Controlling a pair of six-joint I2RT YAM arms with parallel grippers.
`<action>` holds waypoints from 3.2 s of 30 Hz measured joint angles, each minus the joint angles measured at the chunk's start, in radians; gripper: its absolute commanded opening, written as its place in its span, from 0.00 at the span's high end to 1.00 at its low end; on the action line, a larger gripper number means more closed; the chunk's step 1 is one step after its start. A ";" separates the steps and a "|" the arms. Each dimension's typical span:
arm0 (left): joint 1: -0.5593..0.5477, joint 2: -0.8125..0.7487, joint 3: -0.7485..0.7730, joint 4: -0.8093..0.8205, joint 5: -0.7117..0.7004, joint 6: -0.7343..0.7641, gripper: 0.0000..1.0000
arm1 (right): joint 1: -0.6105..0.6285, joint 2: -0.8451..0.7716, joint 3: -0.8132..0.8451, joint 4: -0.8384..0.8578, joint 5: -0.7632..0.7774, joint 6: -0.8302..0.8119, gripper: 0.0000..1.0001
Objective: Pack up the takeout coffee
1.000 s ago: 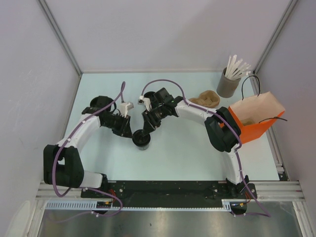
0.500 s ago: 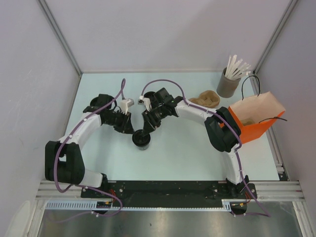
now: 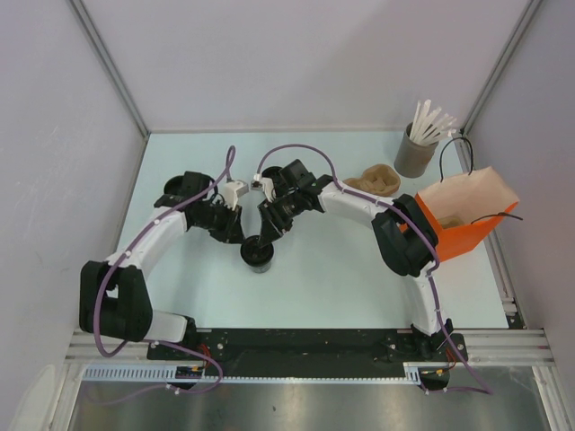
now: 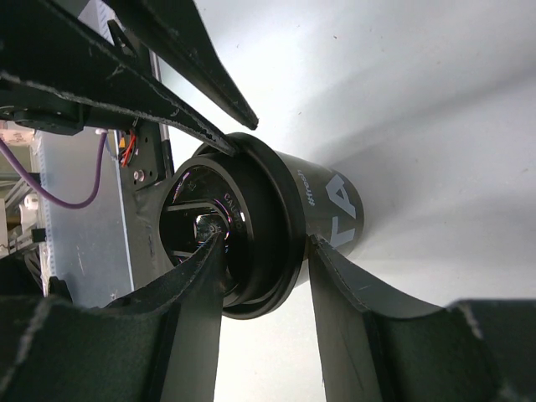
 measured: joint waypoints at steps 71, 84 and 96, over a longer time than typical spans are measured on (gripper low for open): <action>-0.072 -0.170 -0.008 0.113 -0.067 -0.046 0.58 | 0.012 0.060 0.259 -0.262 0.097 -0.105 0.31; 0.007 -0.192 0.015 0.103 -0.039 -0.039 0.45 | -0.011 0.010 0.238 -0.278 0.151 -0.135 0.32; 0.021 -0.225 -0.004 0.066 0.040 0.033 0.12 | 0.029 -0.254 -0.095 -0.225 0.285 -0.307 0.22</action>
